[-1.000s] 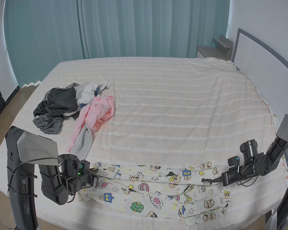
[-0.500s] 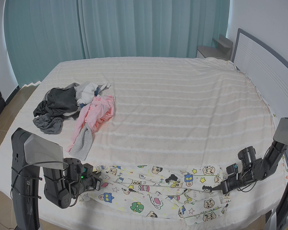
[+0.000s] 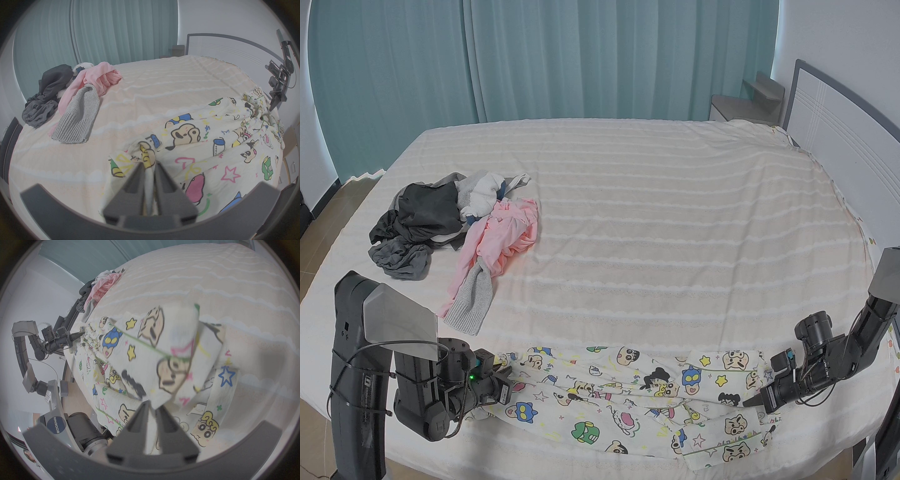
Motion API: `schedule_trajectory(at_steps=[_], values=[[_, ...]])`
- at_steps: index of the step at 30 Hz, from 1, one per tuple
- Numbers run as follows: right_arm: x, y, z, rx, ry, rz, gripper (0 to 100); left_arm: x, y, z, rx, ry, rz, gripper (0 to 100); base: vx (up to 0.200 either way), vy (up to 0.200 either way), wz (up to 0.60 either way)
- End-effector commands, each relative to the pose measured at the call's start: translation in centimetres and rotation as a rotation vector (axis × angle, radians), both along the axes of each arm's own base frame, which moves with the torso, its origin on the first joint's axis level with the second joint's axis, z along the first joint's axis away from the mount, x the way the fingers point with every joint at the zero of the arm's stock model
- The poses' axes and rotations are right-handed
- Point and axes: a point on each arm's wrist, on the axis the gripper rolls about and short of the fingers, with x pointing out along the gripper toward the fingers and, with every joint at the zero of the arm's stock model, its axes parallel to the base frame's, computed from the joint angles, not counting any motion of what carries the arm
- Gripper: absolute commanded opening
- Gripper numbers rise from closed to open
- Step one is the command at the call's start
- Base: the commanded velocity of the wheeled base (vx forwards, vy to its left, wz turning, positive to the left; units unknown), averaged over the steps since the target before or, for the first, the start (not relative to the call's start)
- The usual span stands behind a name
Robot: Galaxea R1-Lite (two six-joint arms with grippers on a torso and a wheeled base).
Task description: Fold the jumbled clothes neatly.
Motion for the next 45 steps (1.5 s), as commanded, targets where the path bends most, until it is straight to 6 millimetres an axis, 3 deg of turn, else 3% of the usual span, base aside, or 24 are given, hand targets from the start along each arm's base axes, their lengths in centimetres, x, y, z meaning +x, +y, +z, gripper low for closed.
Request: schedule_trajectory(at_steps=[1, 8, 18, 26, 33, 39, 45], values=[[-0.1, 0.0, -0.1, -0.002, 0.003, 0.007, 100, 0.0, 0.0, -0.1, -0.003, -0.007, -0.001, 100, 0.0, 0.0, 0.0], [0.0, -0.1, 0.4, -0.001, -0.024, 0.006, 100, 0.2, 0.0, 0.5, -0.007, -0.028, 0.009, 100, 0.0, 0.0, 0.0], [-1.0, -0.9, 3.2, -0.006, -0.115, -0.033, 100, -1.5, 1.6, 5.5, -0.081, -0.101, -0.007, 100, 0.0, 0.0, 0.0], [-2.5, -1.3, 5.2, -0.067, -0.192, -0.078, 100, -2.1, 3.4, 6.1, -0.1, -0.058, 0.013, 100, 0.0, 0.0, 0.0], [-6.3, -2.1, 10.1, -0.079, -0.416, -0.148, 100, -3.5, 5.1, 6.3, -0.26, 0.148, -0.032, 100, 0.0, 0.0, 0.0], [-10.2, -3.3, 13.1, -0.082, -0.577, -0.319, 100, -2.8, 4.9, 5.8, -0.286, 0.214, -0.07, 100, 0.0, 0.0, 0.0], [-13.0, -4.4, 14.0, -0.068, -0.658, -0.461, 100, -2.1, 5.1, 4.3, -0.261, 0.244, -0.067, 100, 0.0, 0.0, 0.0]])
